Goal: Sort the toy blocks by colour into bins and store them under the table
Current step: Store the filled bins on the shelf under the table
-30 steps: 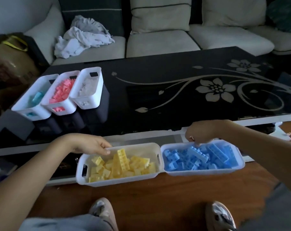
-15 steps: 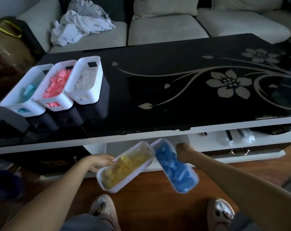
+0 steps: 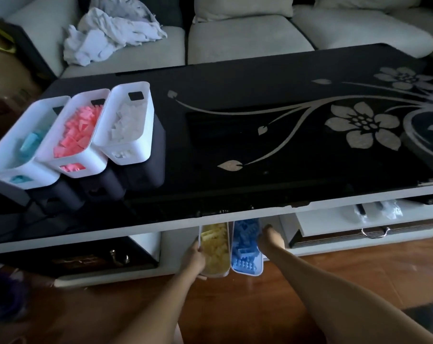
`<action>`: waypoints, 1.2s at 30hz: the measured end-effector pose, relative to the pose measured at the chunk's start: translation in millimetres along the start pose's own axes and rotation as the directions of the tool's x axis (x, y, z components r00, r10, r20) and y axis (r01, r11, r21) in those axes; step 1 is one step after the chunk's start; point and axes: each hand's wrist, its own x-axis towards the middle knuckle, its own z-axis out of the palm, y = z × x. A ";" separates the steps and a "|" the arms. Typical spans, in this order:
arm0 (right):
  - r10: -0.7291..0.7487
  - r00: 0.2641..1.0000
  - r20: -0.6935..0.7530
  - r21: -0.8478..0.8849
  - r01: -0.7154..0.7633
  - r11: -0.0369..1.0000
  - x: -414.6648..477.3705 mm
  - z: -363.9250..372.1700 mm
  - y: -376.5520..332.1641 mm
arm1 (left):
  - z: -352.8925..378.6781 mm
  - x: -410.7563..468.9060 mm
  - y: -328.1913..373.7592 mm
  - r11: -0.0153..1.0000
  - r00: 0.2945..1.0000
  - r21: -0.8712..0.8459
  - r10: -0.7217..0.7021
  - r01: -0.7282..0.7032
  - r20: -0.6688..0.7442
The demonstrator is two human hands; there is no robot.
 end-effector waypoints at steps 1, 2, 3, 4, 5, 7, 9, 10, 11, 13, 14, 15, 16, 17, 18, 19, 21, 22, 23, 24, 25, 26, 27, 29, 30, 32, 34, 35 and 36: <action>0.025 1.000 0.015 0.034 -0.026 0.999 2.6 -1.3 1.4 | 2.6 0.9 1.4 0.999 1.000 0.037 0.024 -0.024 -0.019; 0.057 0.997 0.059 0.095 -0.063 0.993 4.3 -4.6 2.5 | 4.0 2.9 2.4 0.997 0.999 0.062 0.044 -0.042 -0.026; 0.092 0.989 0.120 0.186 -0.113 0.976 3.4 -7.1 3.7 | 5.8 5.9 3.6 0.996 0.998 0.074 0.059 -0.057 -0.023; 0.128 0.968 0.216 0.292 -0.189 0.938 -0.8 -11.4 5.1 | 6.9 8.9 5.4 0.995 0.998 0.074 0.069 -0.067 -0.017; 0.163 0.918 0.360 0.354 -0.297 0.887 -7.4 -15.3 8.3 | 8.5 11.2 7.4 0.995 0.997 0.058 0.079 -0.078 -0.013; 0.249 0.738 0.628 0.424 -0.591 0.686 -23.7 -23.8 16.6 | 11.4 15.1 12.7 0.997 0.997 -0.039 0.074 -0.073 0.009; 0.193 0.617 0.763 0.548 -0.776 0.313 -32.6 -26.5 30.7 | 17.1 17.7 16.1 0.990 0.999 -0.142 0.019 -0.015 0.032; 0.131 0.613 0.779 0.600 -0.790 0.127 -32.1 -24.7 38.2 | 21.7 18.4 17.0 0.986 0.999 -0.164 -0.021 0.027 0.036; 0.066 0.617 0.784 0.619 -0.785 -0.010 -34.4 -22.8 42.3 | 26.0 17.2 15.8 0.979 0.996 -0.188 -0.078 0.084 0.040; -0.034 0.655 0.755 0.647 -0.752 -0.122 -34.1 -15.4 46.4 | 39.6 13.1 13.9 0.929 0.978 -0.309 -0.180 0.203 0.101; -0.051 0.692 0.720 0.683 -0.720 -0.128 -32.4 -10.6 46.0 | 46.1 9.6 13.3 0.886 0.969 -0.395 -0.205 0.244 0.138; -0.069 0.730 0.680 0.720 -0.682 -0.130 -32.6 -8.6 43.4 | 51.1 9.6 12.2 0.847 0.967 -0.468 -0.208 0.252 0.144; -0.062 0.772 0.633 0.760 -0.635 -0.140 -30.3 -6.3 41.0 | 55.3 10.7 12.6 0.836 0.974 -0.499 -0.196 0.228 0.116; -0.022 0.809 0.588 0.795 -0.582 -0.171 -26.2 -3.3 37.9 | 57.3 13.7 13.6 0.849 0.983 -0.496 -0.169 0.182 0.071; 0.038 0.828 0.559 0.814 -0.539 -0.216 -19.1 -2.3 34.0 | 58.5 18.0 16.4 0.866 0.990 -0.480 -0.141 0.139 0.031; 0.068 0.838 0.541 0.823 -0.511 -0.248 -11.4 -1.3 33.6 | 61.1 22.5 19.3 0.881 0.993 -0.462 -0.119 0.106 -0.001; 0.090 0.853 0.513 0.842 -0.481 -0.244 -1.3 -1.2 31.1 | 63.9 29.3 28.9 0.897 0.996 -0.439 -0.084 0.060 -0.035; 0.099 0.862 0.497 0.854 -0.466 -0.229 -1.0 -2.4 29.8 | 66.0 33.5 33.5 0.900 0.996 -0.433 -0.078 0.051 -0.044; 0.112 0.870 0.481 0.864 -0.448 -0.229 1.1 -4.3 29.2 | 69.1 38.8 36.6 0.897 0.996 -0.440 -0.075 0.045 -0.049; 0.092 0.872 0.480 0.854 -0.441 -0.276 4.3 -5.5 30.7 | 72.8 43.5 40.0 0.883 0.996 -0.467 -0.080 0.051 -0.043; 0.093 0.857 0.506 0.817 -0.443 -0.368 5.2 -10.1 31.4 | 75.6 48.3 43.1 0.860 0.996 -0.508 -0.083 0.058 -0.028; 0.082 0.873 0.482 0.826 -0.421 -0.374 5.1 -10.9 30.6 | 78.2 49.3 48.6 0.828 0.996 -0.556 -0.088 0.071 -0.004; 0.091 0.888 0.451 0.849 -0.395 -0.351 4.4 -11.0 29.8 | 80.4 49.5 52.9 0.788 0.996 -0.609 -0.086 0.088 0.033; 0.107 0.910 0.400 0.871 -0.341 -0.354 6.4 -12.4 28.8 | 87.9 49.3 60.5 0.716 0.990 -0.684 -0.084 0.140 0.114; 0.103 0.911 0.398 0.879 -0.347 -0.327 9.4 -11.3 28.2 | 89.7 48.8 63.6 0.706 0.987 -0.691 -0.086 0.158 0.137; 0.123 0.918 0.378 0.921 -0.360 -0.145 8.5 -14.2 23.7 | 92.0 48.3 68.7 0.723 0.986 -0.671 -0.092 0.163 0.140; 0.115 0.919 0.376 0.926 -0.379 -0.001 6.2 -16.4 22.5 | 90.6 47.5 71.7 0.746 0.987 -0.648 -0.091 0.155 0.132; 0.098 0.921 0.377 0.921 -0.385 0.068 4.7 -19.2 23.2 | 89.2 46.5 72.9 0.755 0.988 -0.638 -0.094 0.153 0.126; 0.078 0.918 0.388 0.910 -0.395 0.124 3.8 -21.6 23.8 | 87.9 45.7 73.5 0.771 0.987 -0.617 -0.100 0.155 0.123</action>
